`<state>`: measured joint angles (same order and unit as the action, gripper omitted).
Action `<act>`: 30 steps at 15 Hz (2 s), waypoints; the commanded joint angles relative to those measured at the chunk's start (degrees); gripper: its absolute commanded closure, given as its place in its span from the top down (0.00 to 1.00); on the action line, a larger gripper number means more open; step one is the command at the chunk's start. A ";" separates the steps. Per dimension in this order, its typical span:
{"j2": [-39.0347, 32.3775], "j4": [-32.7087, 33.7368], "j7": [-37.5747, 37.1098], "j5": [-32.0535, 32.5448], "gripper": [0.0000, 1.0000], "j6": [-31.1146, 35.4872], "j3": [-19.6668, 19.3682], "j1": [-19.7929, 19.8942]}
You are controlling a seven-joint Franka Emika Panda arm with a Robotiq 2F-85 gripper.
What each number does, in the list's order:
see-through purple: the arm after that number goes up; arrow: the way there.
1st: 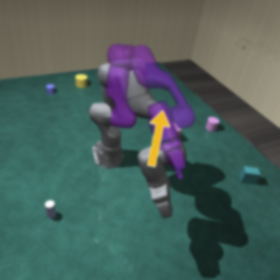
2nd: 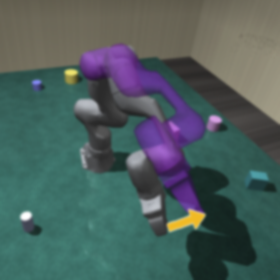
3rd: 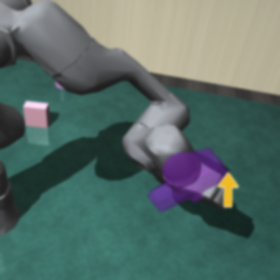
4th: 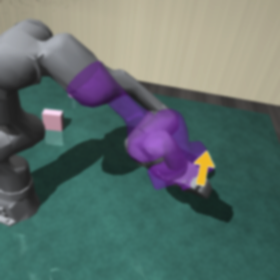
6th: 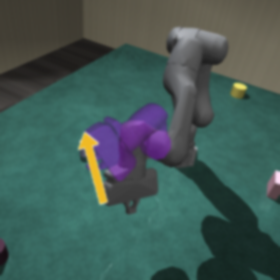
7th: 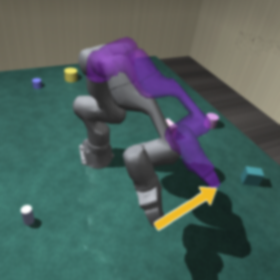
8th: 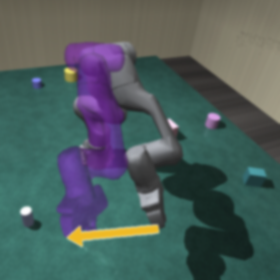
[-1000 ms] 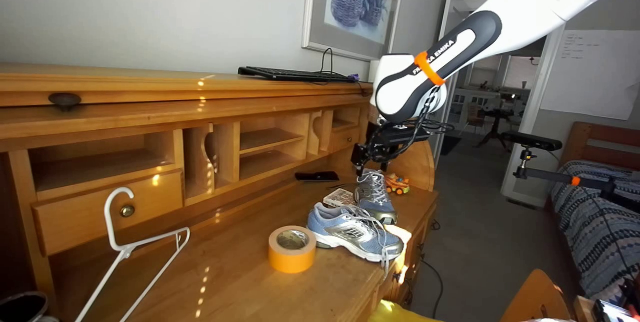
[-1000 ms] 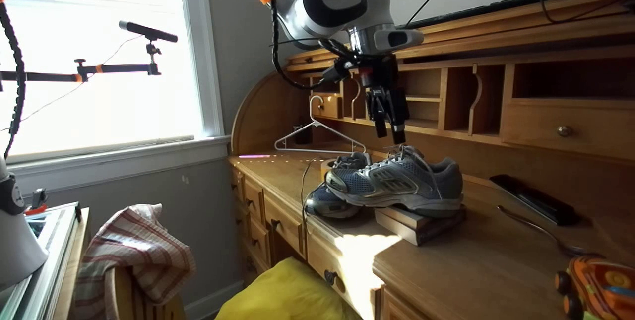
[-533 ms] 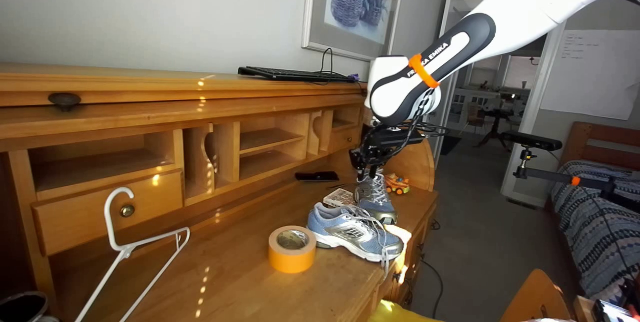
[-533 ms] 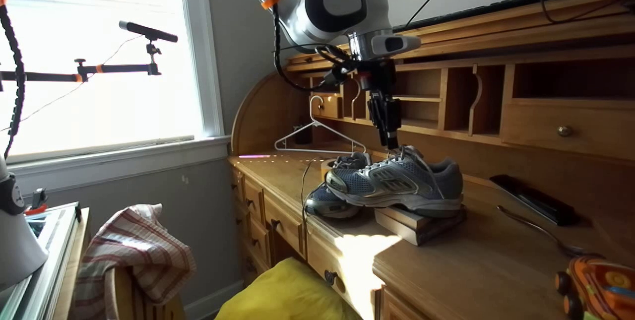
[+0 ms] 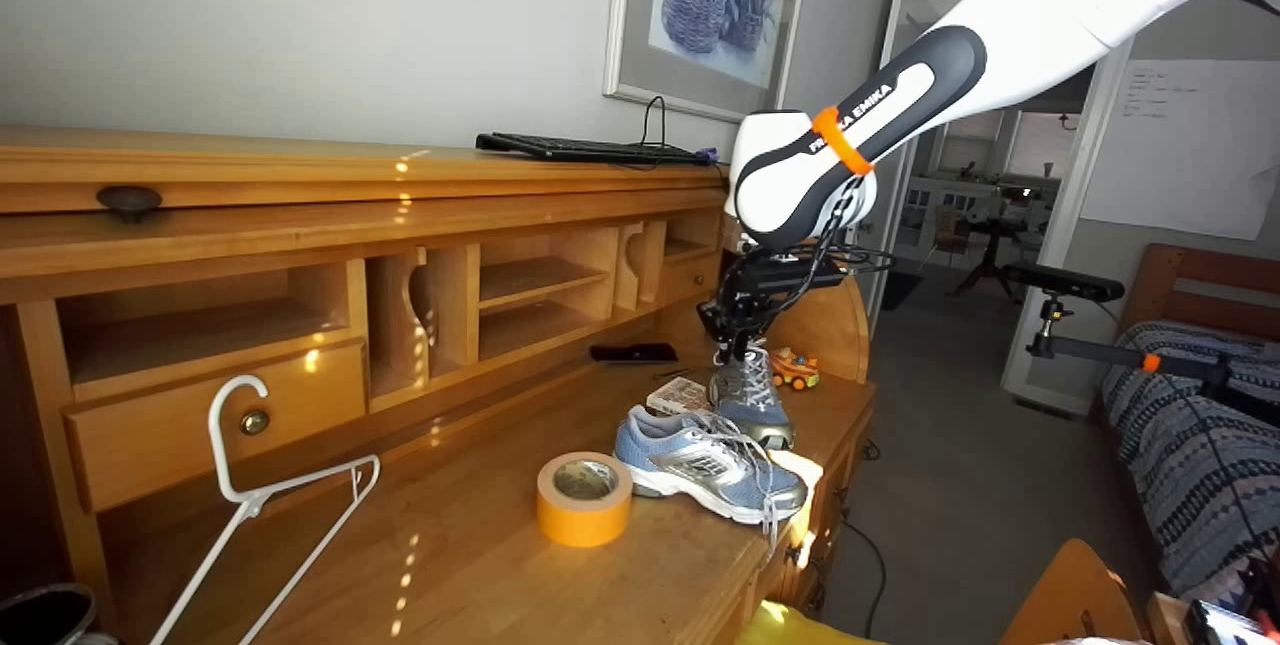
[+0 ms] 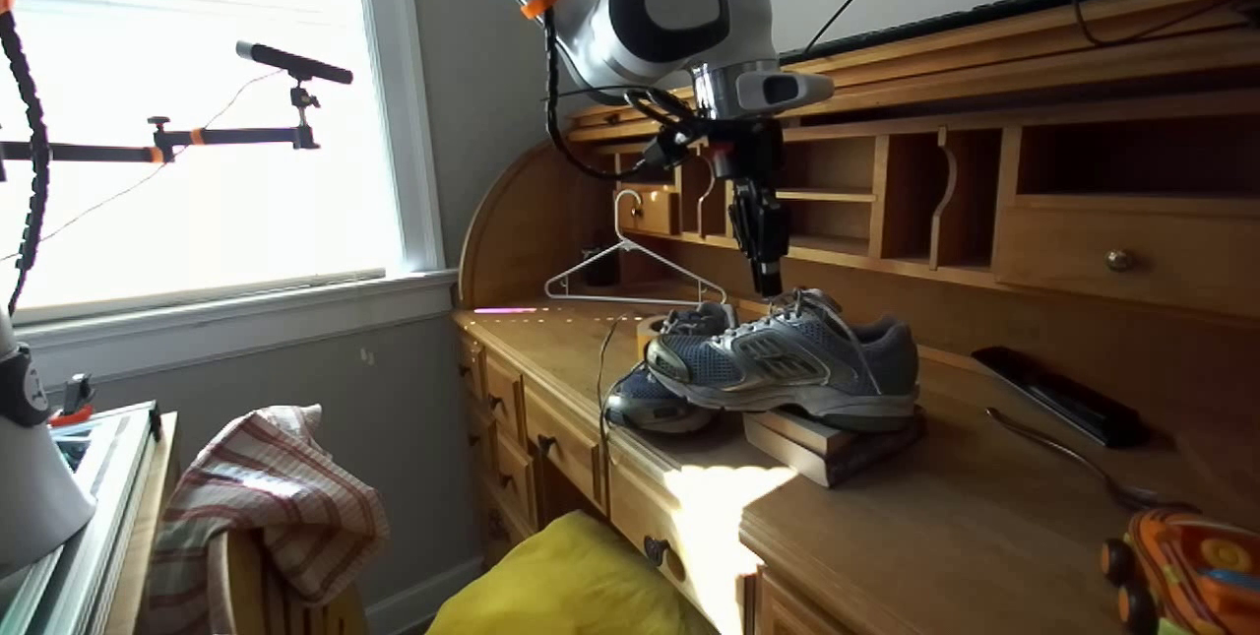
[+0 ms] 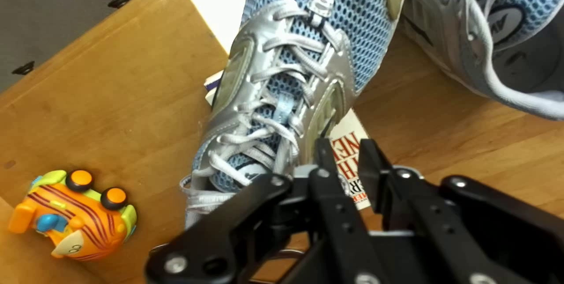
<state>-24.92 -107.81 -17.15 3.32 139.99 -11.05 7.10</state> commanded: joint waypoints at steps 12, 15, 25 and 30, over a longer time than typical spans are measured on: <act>-2.67 3.25 -6.54 0.33 0.92 -5.00 -1.51 -1.73; -3.10 3.36 -6.66 0.01 0.65 -5.00 -1.50 -1.68; -3.30 3.95 -7.11 -0.07 0.23 -4.87 -1.50 -1.81; -3.28 4.09 -7.15 0.01 0.05 -4.72 -1.58 -1.78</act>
<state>-27.31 -104.97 -23.39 3.39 136.70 -12.00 5.94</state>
